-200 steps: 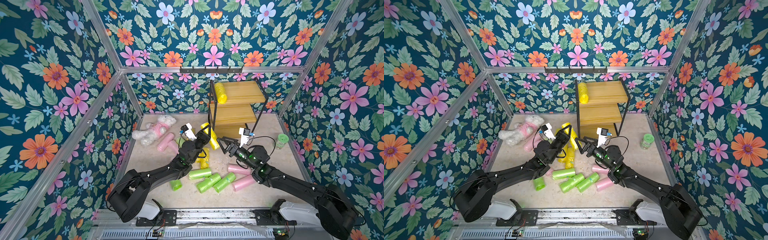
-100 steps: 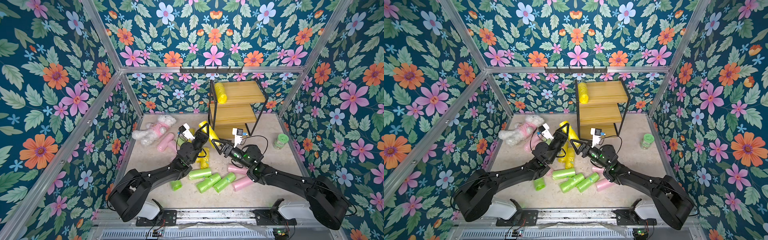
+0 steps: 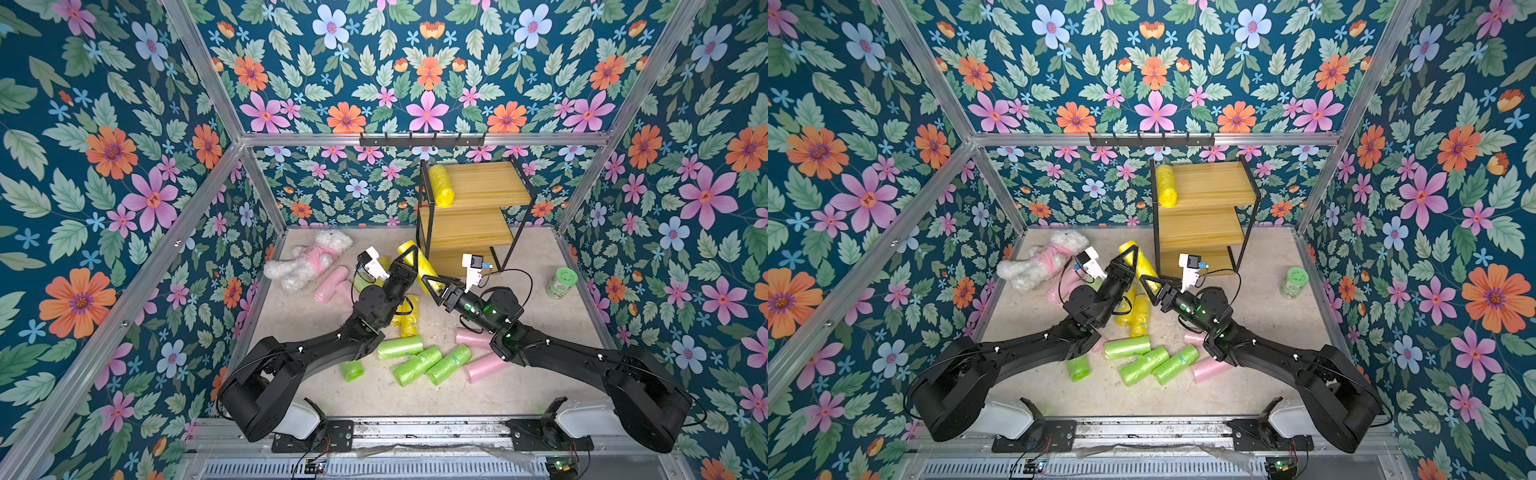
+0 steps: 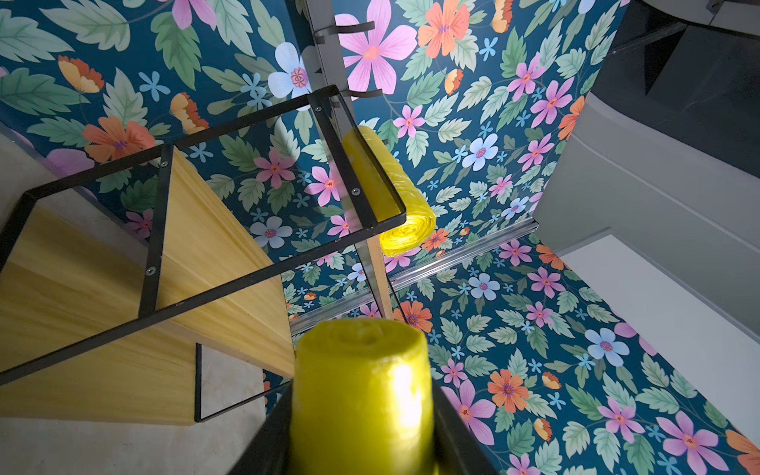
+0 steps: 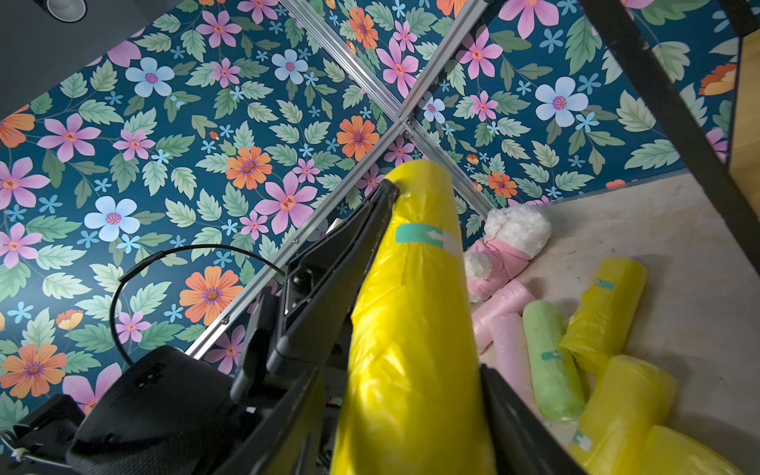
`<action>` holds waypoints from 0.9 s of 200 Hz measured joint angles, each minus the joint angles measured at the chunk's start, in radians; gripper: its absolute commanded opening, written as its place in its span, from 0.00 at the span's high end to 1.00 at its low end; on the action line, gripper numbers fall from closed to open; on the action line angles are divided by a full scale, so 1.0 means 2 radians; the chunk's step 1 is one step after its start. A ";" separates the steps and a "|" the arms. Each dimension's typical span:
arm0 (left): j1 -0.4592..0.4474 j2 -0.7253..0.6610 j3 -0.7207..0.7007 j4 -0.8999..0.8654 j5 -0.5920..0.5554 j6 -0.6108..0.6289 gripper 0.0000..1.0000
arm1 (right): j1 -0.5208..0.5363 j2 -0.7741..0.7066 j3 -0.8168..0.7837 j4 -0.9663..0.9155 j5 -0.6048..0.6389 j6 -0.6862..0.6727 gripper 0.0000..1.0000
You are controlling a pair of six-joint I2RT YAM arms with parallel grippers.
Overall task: Sort the rolls of trash bags by color and place them on the shelf
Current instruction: Place the roll of trash bags on the shelf.
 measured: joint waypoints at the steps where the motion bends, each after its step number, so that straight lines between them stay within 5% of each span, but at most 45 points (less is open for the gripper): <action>1: 0.000 0.000 0.000 0.000 0.000 0.000 0.61 | 0.000 0.000 0.000 0.000 0.000 0.000 0.46; 51: 0.000 0.000 -0.001 0.007 0.000 -0.008 0.54 | -0.004 0.001 0.008 -0.010 -0.002 -0.002 0.65; 115: -0.002 -0.021 -0.005 -0.023 0.001 0.011 0.18 | -0.043 -0.051 0.015 -0.073 -0.019 -0.008 0.67; 180: 0.005 -0.085 0.012 -0.145 -0.012 0.132 0.12 | -0.128 -0.122 0.093 -0.208 -0.023 -0.059 0.68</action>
